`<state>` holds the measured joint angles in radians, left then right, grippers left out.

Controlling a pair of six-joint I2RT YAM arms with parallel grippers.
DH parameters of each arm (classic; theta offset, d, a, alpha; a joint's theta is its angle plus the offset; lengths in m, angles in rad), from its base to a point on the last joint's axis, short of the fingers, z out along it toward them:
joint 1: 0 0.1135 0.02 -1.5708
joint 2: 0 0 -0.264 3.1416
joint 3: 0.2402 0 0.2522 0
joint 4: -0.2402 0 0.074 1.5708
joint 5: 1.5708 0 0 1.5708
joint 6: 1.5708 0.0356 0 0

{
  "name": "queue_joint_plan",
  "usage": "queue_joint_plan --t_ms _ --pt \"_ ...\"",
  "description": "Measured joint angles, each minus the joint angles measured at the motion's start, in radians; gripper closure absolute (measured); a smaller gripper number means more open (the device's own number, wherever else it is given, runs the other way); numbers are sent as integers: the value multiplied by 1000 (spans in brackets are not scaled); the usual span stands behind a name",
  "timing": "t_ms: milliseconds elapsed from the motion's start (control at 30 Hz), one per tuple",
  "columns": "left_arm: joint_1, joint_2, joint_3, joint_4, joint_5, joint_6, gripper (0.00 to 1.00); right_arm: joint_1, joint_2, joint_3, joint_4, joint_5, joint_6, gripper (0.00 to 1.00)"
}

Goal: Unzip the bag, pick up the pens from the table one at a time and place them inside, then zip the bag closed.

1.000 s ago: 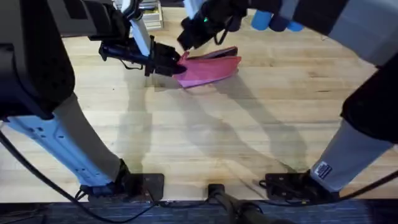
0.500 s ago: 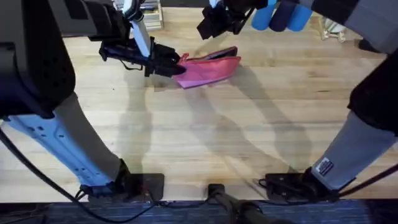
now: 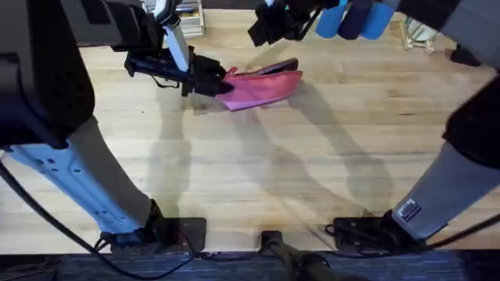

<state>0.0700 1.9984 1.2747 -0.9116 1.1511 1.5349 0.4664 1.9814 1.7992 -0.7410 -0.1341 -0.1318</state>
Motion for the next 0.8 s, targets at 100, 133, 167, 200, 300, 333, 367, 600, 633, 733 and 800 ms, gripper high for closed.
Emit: queue_joint_plan --t_ms 100,133,167,200,300,333,367,600,633,733,800 --pt "0 0 0 0 0 0 957 0 -36 0 0 0 0 971" --pt "0 0 0 0 0 0 957 0 -49 0 0 0 0 971" --pt "0 0 0 0 0 0 957 1 -60 0 0 0 0 971" --pt "0 0 0 0 0 0 957 2 -73 0 0 0 0 972" --pt "0 0 0 0 0 0 957 6 -100 0 0 0 0 972" --pt "0 0 0 0 0 0 957 9 -107 0 0 0 0 972" --pt "0 0 0 0 0 0 957 13 -112 0 0 0 0 972" --pt "0 0 0 0 0 0 958 59 -125 0 -21 0 0 486" --pt "0 0 0 0 0 0 958 66 -125 0 -32 0 0 344" --pt "0 0 0 0 0 0 958 86 -125 0 -68 0 -4 22" --pt "0 0 0 0 0 0 958 98 -125 0 -83 0 -4 6"
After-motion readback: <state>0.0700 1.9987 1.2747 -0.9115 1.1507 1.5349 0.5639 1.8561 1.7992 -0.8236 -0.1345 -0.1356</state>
